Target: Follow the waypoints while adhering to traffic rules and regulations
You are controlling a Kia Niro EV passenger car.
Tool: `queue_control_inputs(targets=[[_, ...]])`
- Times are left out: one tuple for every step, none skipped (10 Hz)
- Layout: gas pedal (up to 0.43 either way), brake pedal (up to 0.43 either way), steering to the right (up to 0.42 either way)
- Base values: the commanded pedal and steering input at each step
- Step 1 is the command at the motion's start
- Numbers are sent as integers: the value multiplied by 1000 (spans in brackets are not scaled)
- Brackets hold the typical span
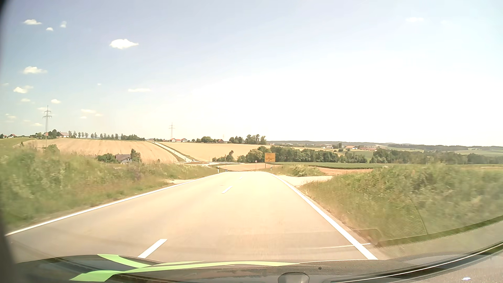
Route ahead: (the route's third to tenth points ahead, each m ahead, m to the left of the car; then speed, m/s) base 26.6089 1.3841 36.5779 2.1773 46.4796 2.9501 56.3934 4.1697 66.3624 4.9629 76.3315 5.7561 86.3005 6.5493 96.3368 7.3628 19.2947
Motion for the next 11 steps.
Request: queue_control_inputs(targets=[[157,0,-12],[157,0,-12],[157,0,-12],[169,0,-12],[177,0,-12],[189,0,-12],[189,0,-12],[189,0,-12],[197,0,-11],[197,0,-11],[209,0,-11]])
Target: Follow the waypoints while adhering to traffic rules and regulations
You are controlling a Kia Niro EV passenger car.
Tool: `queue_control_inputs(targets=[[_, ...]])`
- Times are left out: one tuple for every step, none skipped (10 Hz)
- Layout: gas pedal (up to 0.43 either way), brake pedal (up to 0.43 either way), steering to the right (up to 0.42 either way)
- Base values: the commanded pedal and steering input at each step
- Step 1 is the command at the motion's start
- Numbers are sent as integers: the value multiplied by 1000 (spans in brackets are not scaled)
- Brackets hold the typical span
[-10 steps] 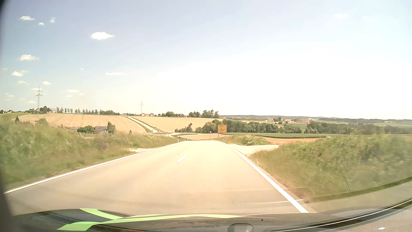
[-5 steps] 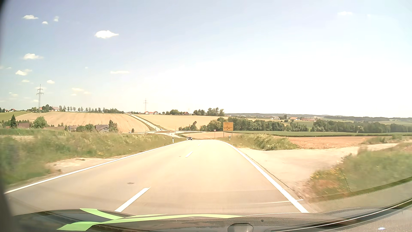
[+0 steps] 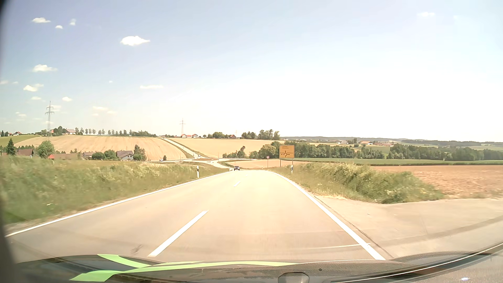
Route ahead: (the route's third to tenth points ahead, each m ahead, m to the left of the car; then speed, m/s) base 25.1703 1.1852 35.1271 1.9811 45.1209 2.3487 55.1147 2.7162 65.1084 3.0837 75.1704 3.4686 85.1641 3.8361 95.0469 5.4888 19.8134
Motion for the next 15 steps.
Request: queue_control_inputs(targets=[[209,0,-10],[209,0,-9],[209,0,-8],[157,0,-7],[130,0,-7],[118,0,-6],[98,0,-7],[47,0,-7],[0,0,-6],[0,0,-6],[0,0,-6],[0,0,-6],[0,0,-6],[0,0,-7],[0,0,-7]])
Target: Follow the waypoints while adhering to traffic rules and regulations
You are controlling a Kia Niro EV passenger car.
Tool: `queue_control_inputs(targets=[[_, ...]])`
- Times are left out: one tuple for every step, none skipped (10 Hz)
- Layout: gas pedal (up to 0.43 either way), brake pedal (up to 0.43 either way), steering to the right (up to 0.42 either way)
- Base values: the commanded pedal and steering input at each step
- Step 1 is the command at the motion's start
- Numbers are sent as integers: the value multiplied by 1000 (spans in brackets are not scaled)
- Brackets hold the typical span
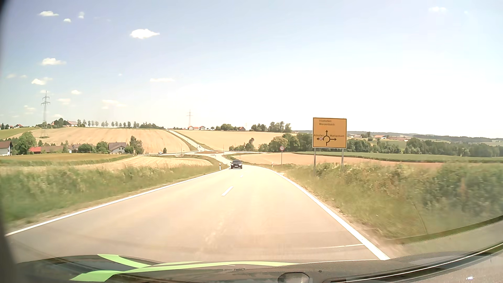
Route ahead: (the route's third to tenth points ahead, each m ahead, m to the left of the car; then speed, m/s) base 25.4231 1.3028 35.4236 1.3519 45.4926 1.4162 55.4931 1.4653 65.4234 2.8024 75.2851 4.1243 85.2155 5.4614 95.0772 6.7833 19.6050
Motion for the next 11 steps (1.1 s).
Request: queue_control_inputs(targets=[[0,0,-7],[0,0,-7],[8,0,-8],[67,0,-9],[79,0,-10],[87,0,-10],[98,0,-10],[98,0,-10],[110,0,-10],[110,0,-10],[130,0,-10]])
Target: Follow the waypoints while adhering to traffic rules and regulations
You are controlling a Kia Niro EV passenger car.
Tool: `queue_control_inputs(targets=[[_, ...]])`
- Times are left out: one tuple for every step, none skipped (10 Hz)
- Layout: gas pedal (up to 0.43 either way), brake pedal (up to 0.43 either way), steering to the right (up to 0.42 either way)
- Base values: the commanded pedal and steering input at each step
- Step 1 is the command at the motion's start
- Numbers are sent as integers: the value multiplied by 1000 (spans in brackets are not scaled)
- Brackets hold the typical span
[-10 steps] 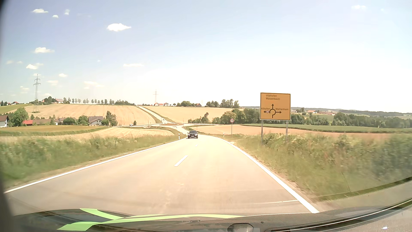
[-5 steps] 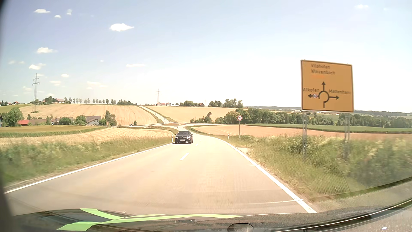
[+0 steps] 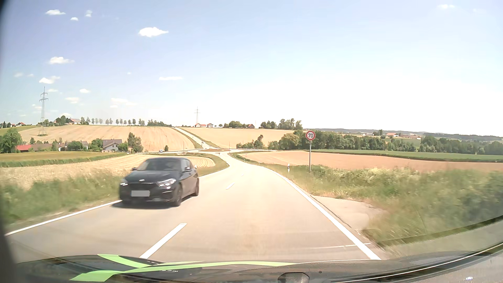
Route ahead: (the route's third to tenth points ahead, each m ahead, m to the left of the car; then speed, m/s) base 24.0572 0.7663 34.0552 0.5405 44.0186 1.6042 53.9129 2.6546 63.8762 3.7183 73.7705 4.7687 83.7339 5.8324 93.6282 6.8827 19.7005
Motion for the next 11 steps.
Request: queue_control_inputs(targets=[[150,0,-10],[150,0,-10],[157,0,-10],[157,0,-10],[157,0,-10],[157,0,-10],[157,0,-10],[157,0,-9],[157,0,-8],[157,0,-7],[157,0,-7]])
